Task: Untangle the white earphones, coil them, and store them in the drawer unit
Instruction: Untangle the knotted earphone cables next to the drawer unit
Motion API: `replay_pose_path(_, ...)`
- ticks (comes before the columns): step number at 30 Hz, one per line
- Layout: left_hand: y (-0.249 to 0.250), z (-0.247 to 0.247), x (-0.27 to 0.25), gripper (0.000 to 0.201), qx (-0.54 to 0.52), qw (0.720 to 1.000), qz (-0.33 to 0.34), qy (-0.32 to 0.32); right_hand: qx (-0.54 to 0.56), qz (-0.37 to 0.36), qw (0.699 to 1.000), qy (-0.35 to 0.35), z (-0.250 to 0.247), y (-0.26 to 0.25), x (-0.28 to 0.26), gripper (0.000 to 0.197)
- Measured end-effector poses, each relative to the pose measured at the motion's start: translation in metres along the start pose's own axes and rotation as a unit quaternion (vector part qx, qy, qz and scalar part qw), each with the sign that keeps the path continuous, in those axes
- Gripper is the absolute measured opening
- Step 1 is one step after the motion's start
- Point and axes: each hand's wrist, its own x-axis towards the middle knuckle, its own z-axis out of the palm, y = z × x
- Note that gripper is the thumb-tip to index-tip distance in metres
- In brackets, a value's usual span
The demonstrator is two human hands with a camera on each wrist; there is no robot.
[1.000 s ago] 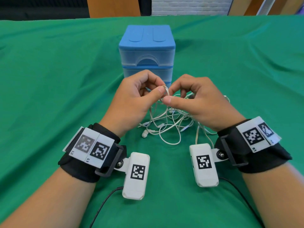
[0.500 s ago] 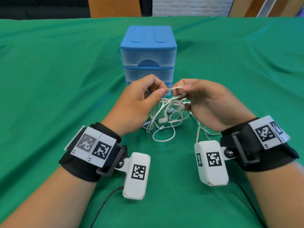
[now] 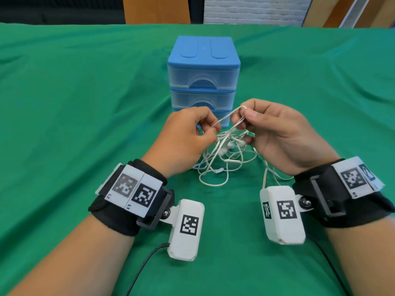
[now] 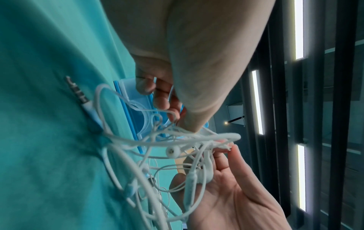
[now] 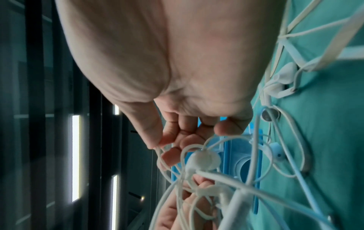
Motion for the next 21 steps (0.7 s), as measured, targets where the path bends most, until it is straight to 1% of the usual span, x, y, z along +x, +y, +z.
replay_pose_path(4, 0.001, 0.000, 0.000, 0.012, 0.000, 1.000, -0.013, 0.021, -0.036, -0.001, 0.999, 0.016, 0.000, 0.003, 0.000, 0.006)
replay_pose_path(8, 0.001, -0.001, -0.001, 0.019, 0.015, 0.999, 0.002, 0.029, -0.066, 0.000, 0.997, 0.037, 0.002, 0.005, 0.001, 0.009)
replay_pose_path(10, 0.003, -0.001, -0.002, 0.022, 0.002, 1.000, 0.011, 0.009, -0.073, -0.006, 0.996, 0.056, 0.000, 0.004, 0.001, 0.010)
replay_pose_path(12, 0.005, 0.000, -0.003, 0.025, -0.034, 0.999, 0.009, -0.019, -0.087, -0.016, 0.993, 0.080, -0.002, 0.003, 0.001, 0.013)
replay_pose_path(15, 0.007, 0.001, -0.001, 0.028, -0.150, 0.988, -0.008, -0.047, -0.102, -0.034, 0.990, 0.096, -0.002, 0.003, 0.002, 0.014)
replay_pose_path(17, 0.010, 0.003, -0.002, 0.019, -0.200, 0.976, -0.020, -0.080, -0.102, -0.045, 0.989, 0.097, 0.000, 0.003, 0.003, 0.013)
replay_pose_path(19, 0.011, 0.005, -0.004, 0.007, -0.209, 0.970, -0.025, -0.118, -0.094, -0.055, 0.989, 0.098, 0.002, 0.002, 0.003, 0.011)
replay_pose_path(21, 0.008, 0.007, -0.005, 0.015, -0.184, 0.973, -0.014, -0.142, -0.073, -0.066, 0.990, 0.103, 0.002, 0.000, 0.002, 0.011)
